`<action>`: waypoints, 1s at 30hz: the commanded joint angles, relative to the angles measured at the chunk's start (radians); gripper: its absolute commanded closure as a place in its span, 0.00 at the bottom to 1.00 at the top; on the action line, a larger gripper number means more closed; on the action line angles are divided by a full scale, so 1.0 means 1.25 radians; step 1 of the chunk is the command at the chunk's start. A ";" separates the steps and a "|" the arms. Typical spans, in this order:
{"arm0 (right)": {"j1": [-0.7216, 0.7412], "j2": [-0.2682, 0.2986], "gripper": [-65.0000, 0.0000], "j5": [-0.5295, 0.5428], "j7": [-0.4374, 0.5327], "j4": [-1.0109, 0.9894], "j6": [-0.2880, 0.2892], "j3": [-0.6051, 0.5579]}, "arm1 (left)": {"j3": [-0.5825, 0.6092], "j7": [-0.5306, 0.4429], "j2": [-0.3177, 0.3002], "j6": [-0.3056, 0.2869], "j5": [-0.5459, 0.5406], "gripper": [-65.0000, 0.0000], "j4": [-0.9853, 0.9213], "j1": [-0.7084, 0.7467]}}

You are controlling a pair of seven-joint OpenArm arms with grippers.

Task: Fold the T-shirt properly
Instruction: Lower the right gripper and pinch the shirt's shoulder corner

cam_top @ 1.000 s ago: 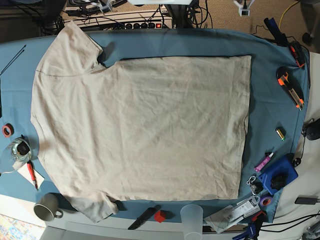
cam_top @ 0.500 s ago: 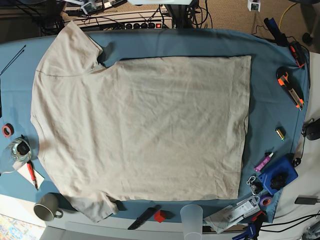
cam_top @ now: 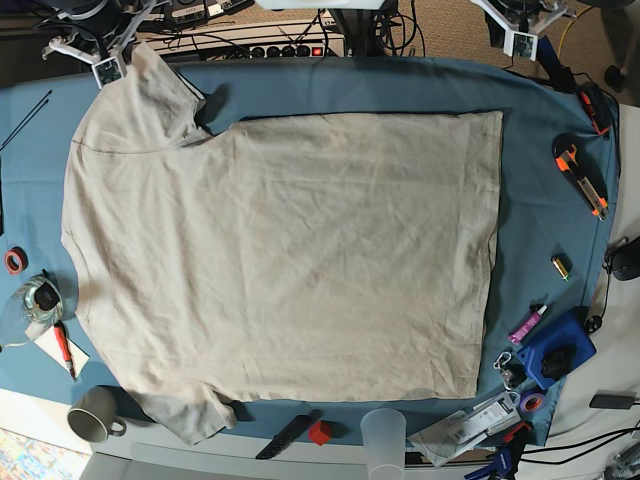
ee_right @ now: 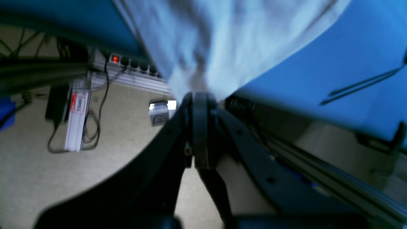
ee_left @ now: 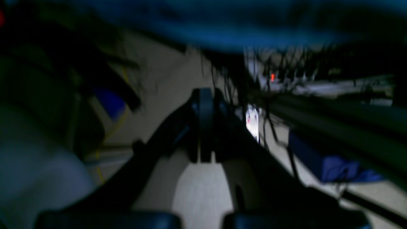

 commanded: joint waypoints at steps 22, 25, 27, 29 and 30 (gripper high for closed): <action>0.014 -0.062 0.53 -0.214 -0.009 0.010 -0.126 0.013 | -0.003 -0.012 -0.002 0.000 0.001 1.00 0.061 0.009; 0.070 -0.077 0.53 -0.215 -0.052 0.010 -0.125 0.013 | -0.003 -0.012 -0.002 0.000 0.001 1.00 0.061 0.009; 0.093 -0.077 0.53 -0.187 -0.032 0.010 -0.114 0.014 | -0.003 -0.012 -0.002 0.000 0.001 1.00 0.061 0.009; 0.111 -0.076 0.53 -0.173 -0.003 0.010 -0.096 0.014 | -0.003 -0.013 -0.002 0.000 0.001 1.00 0.061 0.009; 0.120 -0.076 0.53 -0.166 0.007 0.010 -0.091 0.014 | -0.003 -0.012 -0.002 0.000 0.001 1.00 0.061 0.009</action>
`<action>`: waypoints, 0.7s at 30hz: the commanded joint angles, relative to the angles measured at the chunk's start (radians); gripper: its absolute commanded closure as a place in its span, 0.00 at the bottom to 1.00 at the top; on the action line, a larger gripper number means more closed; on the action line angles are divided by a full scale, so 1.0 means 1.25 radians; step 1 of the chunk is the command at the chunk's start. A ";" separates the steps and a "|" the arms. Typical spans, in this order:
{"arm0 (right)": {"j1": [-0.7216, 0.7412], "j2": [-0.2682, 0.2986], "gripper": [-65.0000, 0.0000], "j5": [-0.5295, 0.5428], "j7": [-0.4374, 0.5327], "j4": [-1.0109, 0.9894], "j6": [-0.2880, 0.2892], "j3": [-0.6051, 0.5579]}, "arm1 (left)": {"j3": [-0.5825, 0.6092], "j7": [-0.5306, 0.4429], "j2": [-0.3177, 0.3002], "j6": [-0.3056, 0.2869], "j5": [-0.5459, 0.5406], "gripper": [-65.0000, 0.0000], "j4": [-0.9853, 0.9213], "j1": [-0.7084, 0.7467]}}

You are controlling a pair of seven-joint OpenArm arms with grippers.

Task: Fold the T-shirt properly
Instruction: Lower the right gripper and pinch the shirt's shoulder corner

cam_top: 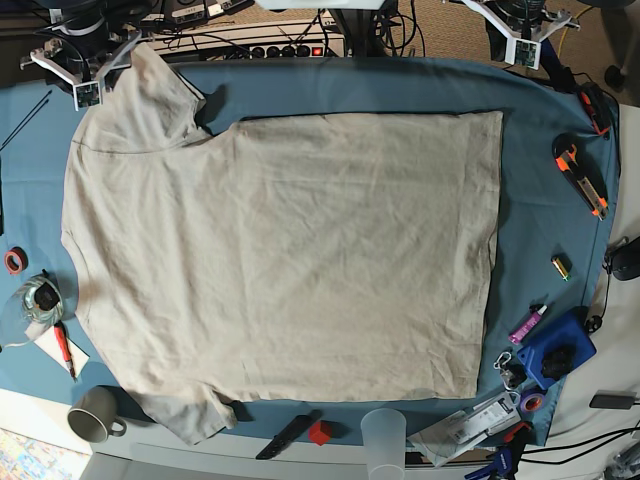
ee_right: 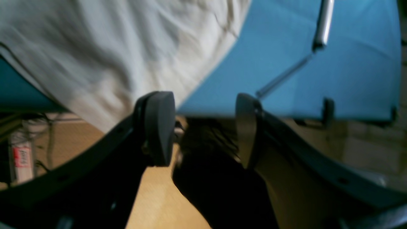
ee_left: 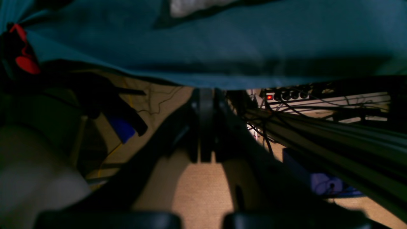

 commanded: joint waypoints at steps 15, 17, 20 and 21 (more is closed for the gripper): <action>0.187 0.012 0.53 0.547 -0.075 -0.343 0.292 0.321 | -0.003 -0.012 -0.002 0.000 0.001 1.00 0.014 0.006; 0.204 0.012 0.53 0.599 -0.102 -0.400 0.323 0.323 | -0.003 -0.012 -0.002 0.000 0.001 1.00 0.014 -0.001; 0.227 0.012 0.53 0.658 -0.125 -0.483 0.360 0.320 | -0.002 -0.013 -0.002 0.000 0.001 1.00 0.014 -0.002; 0.233 0.012 0.53 0.668 -0.125 -0.504 0.366 0.320 | -0.002 -0.012 -0.002 0.000 0.001 1.00 0.014 -0.002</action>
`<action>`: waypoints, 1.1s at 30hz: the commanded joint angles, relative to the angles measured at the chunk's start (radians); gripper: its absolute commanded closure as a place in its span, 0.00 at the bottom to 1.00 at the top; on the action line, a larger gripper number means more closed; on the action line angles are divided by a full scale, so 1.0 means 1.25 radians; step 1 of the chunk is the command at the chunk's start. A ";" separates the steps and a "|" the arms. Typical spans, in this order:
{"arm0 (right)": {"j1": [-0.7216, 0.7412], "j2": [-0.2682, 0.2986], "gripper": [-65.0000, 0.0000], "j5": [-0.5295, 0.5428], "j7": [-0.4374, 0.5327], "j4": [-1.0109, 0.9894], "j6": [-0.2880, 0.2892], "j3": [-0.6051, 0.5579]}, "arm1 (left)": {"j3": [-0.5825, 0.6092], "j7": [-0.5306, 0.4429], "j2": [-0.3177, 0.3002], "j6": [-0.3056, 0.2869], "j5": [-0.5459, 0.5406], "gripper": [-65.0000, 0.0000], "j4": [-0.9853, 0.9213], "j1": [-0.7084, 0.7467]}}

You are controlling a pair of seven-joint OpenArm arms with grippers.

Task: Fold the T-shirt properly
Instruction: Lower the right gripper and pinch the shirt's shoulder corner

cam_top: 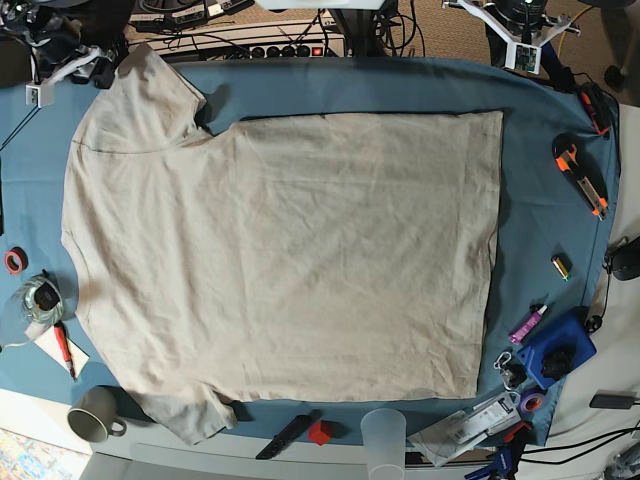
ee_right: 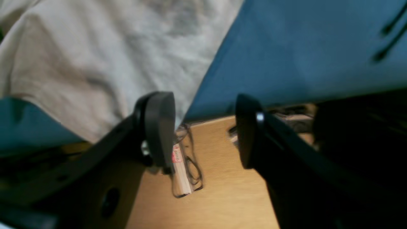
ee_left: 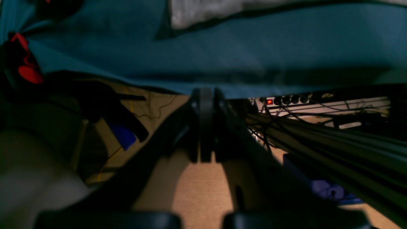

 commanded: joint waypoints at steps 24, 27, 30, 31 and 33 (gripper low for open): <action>0.019 0.014 0.53 0.172 -0.089 -0.011 0.114 0.007 | -0.002 -0.013 -0.002 0.000 0.001 1.00 0.014 0.011; 0.022 0.011 0.53 0.172 -0.087 -0.011 0.114 0.007 | -0.002 -0.013 -0.002 0.000 0.001 1.00 0.014 0.011; 0.023 0.004 0.53 0.175 -0.087 -0.011 0.114 0.004 | -0.002 -0.018 -0.002 0.000 0.000 1.00 0.014 0.011; 0.023 0.001 0.53 0.175 -0.087 -0.011 0.114 0.002 | -0.002 -0.027 -0.002 0.001 0.000 1.00 0.014 0.010; 0.024 -0.010 0.55 0.175 -0.083 -0.011 0.114 0.001 | -0.002 -0.034 -0.002 0.000 0.000 1.00 0.014 -0.004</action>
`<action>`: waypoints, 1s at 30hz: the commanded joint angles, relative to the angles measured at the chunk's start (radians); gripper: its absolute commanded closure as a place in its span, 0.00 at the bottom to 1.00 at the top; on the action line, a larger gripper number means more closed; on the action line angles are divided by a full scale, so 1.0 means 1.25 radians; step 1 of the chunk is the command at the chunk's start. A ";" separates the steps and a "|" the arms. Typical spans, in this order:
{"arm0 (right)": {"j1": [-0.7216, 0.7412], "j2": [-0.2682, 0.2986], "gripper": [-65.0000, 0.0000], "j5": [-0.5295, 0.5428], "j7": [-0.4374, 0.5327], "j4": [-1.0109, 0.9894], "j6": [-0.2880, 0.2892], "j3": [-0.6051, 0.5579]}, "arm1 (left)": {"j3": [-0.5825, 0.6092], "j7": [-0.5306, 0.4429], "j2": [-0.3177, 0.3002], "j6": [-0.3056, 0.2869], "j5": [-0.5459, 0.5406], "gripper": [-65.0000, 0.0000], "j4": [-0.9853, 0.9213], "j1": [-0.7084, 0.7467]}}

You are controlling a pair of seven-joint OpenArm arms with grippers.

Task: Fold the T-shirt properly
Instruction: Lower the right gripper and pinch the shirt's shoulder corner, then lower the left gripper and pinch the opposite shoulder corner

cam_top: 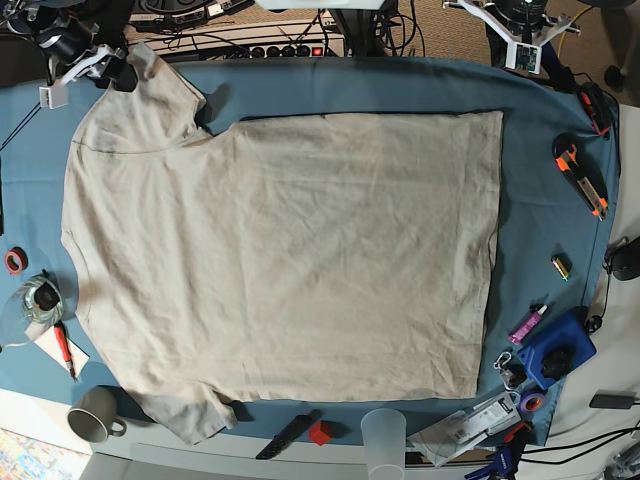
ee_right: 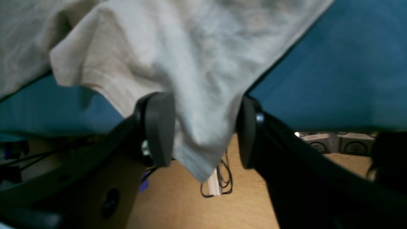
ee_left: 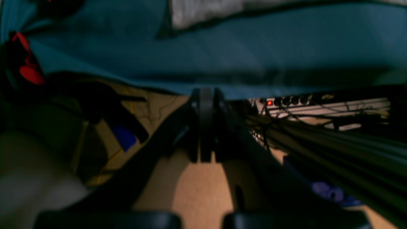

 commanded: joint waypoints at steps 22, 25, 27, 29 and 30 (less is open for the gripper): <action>-0.002 -0.028 0.56 0.012 0.012 0.010 0.007 0.007 | -0.002 0.003 0.016 0.002 -0.167 0.72 -0.116 -0.285; -0.002 -0.028 0.56 0.013 0.012 0.011 0.007 0.007 | -0.002 0.003 0.015 0.005 -0.166 0.72 -0.175 -0.321; -0.002 -0.028 0.56 0.013 0.011 0.011 0.007 0.007 | -0.002 0.009 0.015 0.022 -0.167 0.72 -0.202 -0.334; -0.002 -0.028 0.56 0.012 0.011 0.011 0.007 0.007 | -0.002 0.021 0.015 0.044 -0.175 0.72 -0.225 -0.339; -0.002 -0.028 0.56 0.013 0.011 0.011 0.007 0.007 | -0.002 0.026 0.015 0.044 -0.192 0.72 -0.233 -0.338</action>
